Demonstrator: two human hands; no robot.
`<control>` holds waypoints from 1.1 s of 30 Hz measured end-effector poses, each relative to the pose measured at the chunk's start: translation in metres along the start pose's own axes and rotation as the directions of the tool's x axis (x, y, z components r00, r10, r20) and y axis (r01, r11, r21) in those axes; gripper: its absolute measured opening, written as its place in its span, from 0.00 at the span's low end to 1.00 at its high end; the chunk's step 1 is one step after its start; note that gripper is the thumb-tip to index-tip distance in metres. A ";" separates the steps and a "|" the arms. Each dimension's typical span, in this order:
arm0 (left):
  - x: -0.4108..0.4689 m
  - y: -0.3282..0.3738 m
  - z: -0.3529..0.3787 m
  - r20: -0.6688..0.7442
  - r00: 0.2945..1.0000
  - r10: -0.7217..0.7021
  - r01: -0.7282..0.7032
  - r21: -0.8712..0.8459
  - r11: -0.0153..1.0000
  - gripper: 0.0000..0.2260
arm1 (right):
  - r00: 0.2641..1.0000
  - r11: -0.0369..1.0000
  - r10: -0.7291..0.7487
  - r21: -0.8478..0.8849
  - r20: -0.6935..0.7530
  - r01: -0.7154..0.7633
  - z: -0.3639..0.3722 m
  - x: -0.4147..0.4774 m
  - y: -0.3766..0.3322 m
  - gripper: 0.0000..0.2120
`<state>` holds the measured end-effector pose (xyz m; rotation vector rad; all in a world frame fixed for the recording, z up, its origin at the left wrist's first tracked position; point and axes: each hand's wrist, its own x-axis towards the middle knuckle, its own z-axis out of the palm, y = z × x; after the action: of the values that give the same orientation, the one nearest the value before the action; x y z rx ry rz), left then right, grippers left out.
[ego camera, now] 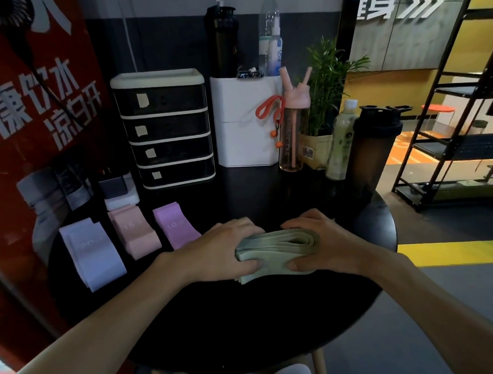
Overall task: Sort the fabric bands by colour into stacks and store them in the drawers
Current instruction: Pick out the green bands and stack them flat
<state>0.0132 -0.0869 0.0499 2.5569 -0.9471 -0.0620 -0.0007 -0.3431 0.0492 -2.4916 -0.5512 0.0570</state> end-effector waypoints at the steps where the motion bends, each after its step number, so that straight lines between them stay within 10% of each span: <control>1: 0.000 0.000 0.000 -0.003 1.000 0.000 0.000 -0.017 1.000 0.24 | 1.000 0.998 0.009 0.057 0.004 -0.010 0.001 -0.002 0.002 0.39; 7: -0.006 -0.005 0.000 -0.012 0.995 -0.103 0.098 -0.200 0.975 0.22 | 0.991 0.938 0.095 0.343 -0.097 -0.056 0.016 -0.013 0.008 0.40; 21: -0.025 -0.014 0.014 -0.082 0.963 -0.255 0.145 -0.640 0.754 0.36 | 0.969 0.890 0.153 0.454 -0.196 -0.049 0.027 -0.021 0.003 0.23; 33: -0.021 -0.011 0.021 -0.143 0.903 -0.404 0.125 -0.815 0.567 0.26 | 0.975 0.920 0.138 0.388 -0.176 -0.060 0.026 -0.026 0.002 0.26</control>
<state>0.0000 -0.0736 0.0244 1.7461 -0.2609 -0.1247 -0.0281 -0.3412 0.0247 -2.1113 -0.2942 -0.0449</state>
